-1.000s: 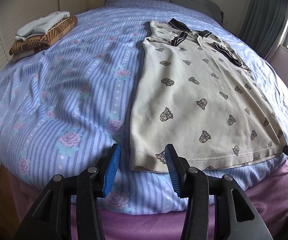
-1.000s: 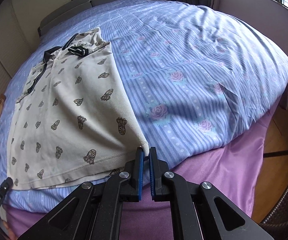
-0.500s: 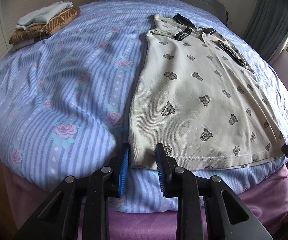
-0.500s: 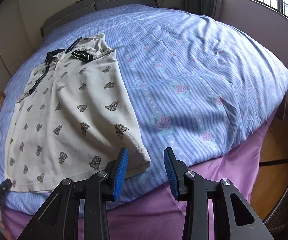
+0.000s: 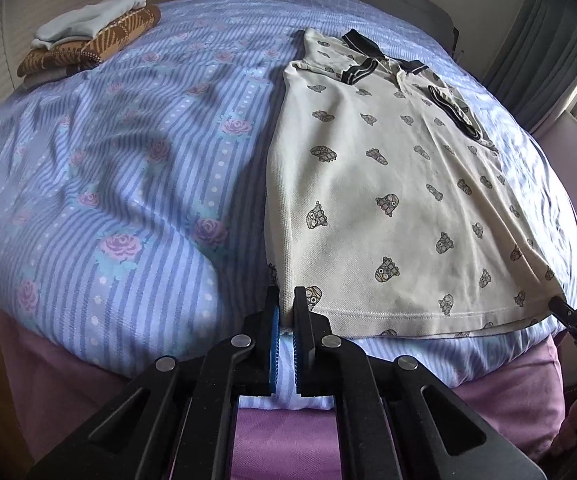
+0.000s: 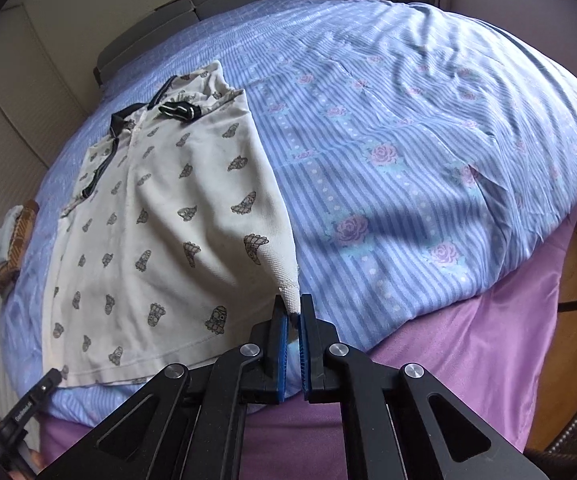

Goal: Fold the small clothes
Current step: 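Lift the held hem with both tools and fold it toward the collar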

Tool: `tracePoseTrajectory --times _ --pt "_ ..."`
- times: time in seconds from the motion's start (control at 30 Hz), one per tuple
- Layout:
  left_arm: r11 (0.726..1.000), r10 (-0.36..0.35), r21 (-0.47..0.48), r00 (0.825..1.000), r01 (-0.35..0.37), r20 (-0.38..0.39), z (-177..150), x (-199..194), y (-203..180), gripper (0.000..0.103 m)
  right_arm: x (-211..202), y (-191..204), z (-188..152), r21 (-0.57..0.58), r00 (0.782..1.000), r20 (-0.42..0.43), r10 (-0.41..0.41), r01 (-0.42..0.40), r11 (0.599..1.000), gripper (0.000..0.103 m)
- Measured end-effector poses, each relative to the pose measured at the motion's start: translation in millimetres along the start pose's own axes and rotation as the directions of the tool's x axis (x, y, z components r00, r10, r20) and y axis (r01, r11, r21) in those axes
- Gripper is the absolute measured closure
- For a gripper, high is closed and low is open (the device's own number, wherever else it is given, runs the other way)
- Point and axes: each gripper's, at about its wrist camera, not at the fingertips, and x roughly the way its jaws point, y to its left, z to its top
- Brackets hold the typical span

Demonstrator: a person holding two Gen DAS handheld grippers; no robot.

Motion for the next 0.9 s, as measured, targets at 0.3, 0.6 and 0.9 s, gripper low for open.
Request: tracePoseTrajectory --times 0.3,0.6,0.9 --pt "0.999 -0.028 -0.022 0.996 0.03 0.087 20.0 -28.7 2.5 0.096 -23.3 5.5 12.2 0.014 0.993 0.077 0.086 -0.088 0.996 0.097" --pt "0.995 -0.077 -0.048 0.968 0.091 0.241 78.5 -67.3 -3.6 0.096 -57.6 21.3 56.1 0.01 0.962 0.207 0.18 -0.186 0.983 0.097" --pt "0.99 -0.095 -0.063 0.922 0.128 0.376 172.0 -70.3 -17.3 0.096 -57.8 55.3 138.6 -0.009 0.909 0.348 0.228 -0.241 0.971 0.097"
